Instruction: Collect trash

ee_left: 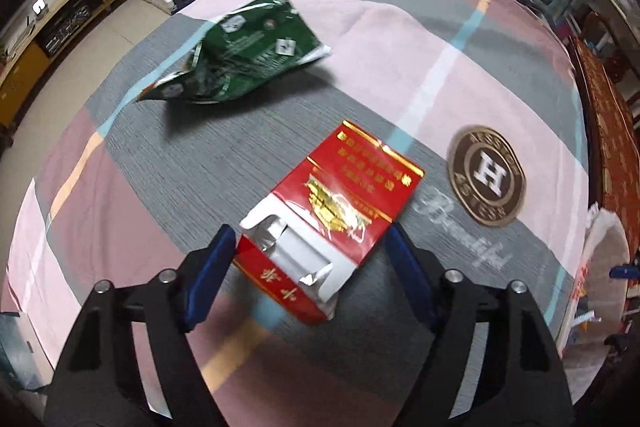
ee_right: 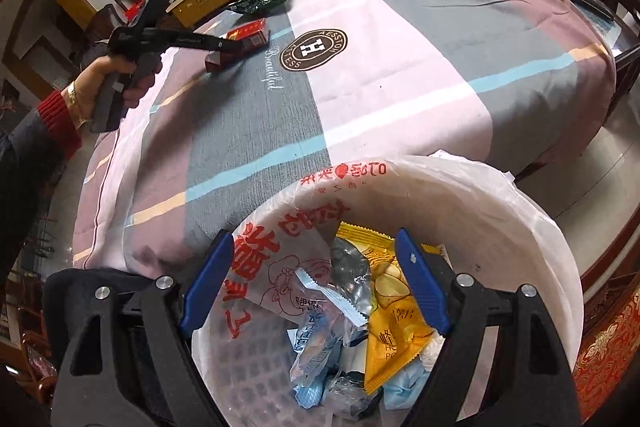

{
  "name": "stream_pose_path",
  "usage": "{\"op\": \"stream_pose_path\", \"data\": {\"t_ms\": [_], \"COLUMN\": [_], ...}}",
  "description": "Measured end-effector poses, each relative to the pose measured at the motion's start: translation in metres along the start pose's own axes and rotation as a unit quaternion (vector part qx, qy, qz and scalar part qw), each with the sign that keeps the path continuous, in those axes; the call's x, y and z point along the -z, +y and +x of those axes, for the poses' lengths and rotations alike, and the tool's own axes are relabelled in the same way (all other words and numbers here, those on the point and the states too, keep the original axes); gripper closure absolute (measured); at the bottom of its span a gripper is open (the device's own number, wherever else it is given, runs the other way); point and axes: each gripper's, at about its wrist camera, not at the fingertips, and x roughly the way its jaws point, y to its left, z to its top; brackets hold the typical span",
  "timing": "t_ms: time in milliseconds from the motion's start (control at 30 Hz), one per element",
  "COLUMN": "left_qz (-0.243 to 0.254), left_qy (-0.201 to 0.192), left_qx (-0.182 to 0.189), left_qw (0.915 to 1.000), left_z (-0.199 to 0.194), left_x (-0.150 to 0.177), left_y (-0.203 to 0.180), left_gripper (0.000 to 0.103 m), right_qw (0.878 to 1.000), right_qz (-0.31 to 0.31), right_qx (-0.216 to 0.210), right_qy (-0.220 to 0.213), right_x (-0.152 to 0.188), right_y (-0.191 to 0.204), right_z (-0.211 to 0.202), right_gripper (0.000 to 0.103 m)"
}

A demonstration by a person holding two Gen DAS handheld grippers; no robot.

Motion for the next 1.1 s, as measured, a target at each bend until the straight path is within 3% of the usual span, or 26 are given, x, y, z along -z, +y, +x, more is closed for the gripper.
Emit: {"op": "stream_pose_path", "data": {"t_ms": [67,167,233,300,467,633,767,900,967,1033,1100], "left_qz": [-0.003,-0.022,0.000,0.007,-0.035,-0.094,-0.186,-0.261,-0.271,-0.274,-0.276], "left_qy": [-0.002,0.004,0.008,0.005,-0.016,-0.044,-0.096,-0.112,-0.110,-0.106,-0.106], "left_qx": [-0.002,0.070,0.084,0.083,0.165,0.124,0.061,0.061,0.055,0.049,0.049], "left_qw": [1.0000,0.9973,0.9965,0.9965,0.9855,0.9869,0.9760,0.9569,0.9547,0.9545,0.9540], "left_z": [-0.010,-0.027,-0.035,-0.043,-0.066,-0.090,-0.117,-0.129,-0.128,-0.127,-0.123], "left_x": [0.014,0.051,0.078,0.098,0.135,0.163,0.190,0.226,0.237,0.246,0.247], "left_y": [-0.015,-0.041,-0.065,-0.078,-0.074,-0.050,-0.017,0.002,0.002,0.001,-0.001], "left_gripper": [0.034,0.035,0.034,0.030,0.019,0.016,0.016,0.015,0.015,0.015,0.015], "right_qw": [1.000,1.000,1.000,1.000,1.000,0.999,0.998,0.998,0.998,0.999,0.998], "right_qz": [0.001,0.003,0.005,0.006,-0.009,-0.030,-0.035,-0.049,-0.039,-0.032,-0.057], "right_qx": [0.000,-0.001,-0.004,-0.010,-0.022,-0.032,-0.043,-0.038,-0.041,-0.041,-0.017], "right_qy": [-0.004,-0.011,-0.015,-0.017,-0.020,-0.021,-0.012,-0.006,0.002,0.001,-0.002], "right_x": [0.000,-0.001,-0.003,-0.004,-0.017,-0.030,-0.039,-0.048,-0.054,-0.058,-0.060], "right_y": [-0.001,-0.002,-0.004,-0.004,0.008,0.028,0.044,0.061,0.065,0.070,0.082], "right_z": [-0.003,-0.008,-0.010,-0.010,0.002,0.021,0.044,0.071,0.085,0.092,0.097], "right_gripper": [0.022,0.022,0.022,0.022,0.022,0.022,0.022,0.022,0.022,0.015,0.014]}}
